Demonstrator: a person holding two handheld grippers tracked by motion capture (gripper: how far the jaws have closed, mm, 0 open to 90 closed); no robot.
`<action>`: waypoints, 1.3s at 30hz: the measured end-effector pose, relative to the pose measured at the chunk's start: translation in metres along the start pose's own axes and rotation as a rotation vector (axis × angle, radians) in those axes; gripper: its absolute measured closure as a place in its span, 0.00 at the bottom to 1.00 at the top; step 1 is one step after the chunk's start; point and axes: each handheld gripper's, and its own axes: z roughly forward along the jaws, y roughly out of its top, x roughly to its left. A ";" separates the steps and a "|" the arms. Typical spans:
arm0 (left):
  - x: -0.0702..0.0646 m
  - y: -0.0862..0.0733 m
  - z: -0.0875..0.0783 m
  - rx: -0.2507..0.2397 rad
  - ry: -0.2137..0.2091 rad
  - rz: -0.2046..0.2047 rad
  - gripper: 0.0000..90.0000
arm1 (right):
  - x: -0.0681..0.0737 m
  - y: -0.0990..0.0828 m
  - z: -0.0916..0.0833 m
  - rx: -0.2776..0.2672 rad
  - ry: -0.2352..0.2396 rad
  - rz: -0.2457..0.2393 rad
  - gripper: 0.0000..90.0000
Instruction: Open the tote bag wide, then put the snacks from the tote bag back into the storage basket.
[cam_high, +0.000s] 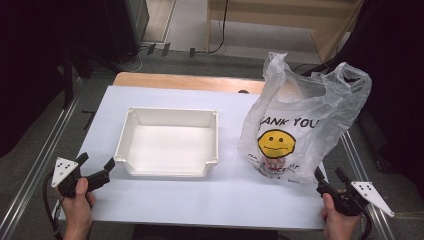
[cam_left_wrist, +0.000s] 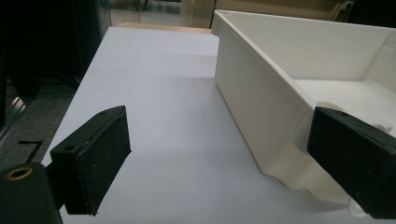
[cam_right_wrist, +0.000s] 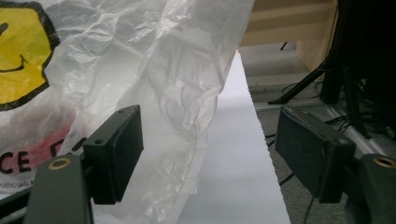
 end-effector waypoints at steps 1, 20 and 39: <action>0.000 0.000 0.000 0.000 0.000 0.000 0.07 | 0.000 0.000 0.000 0.000 0.000 0.000 0.27; -0.002 0.018 -0.015 -0.050 -0.042 -0.046 0.07 | 0.026 0.015 -0.022 -0.026 0.034 -0.042 0.33; -0.057 0.049 -0.003 -0.013 -0.172 -0.004 0.07 | 0.037 0.058 -0.007 0.012 0.033 -0.060 0.18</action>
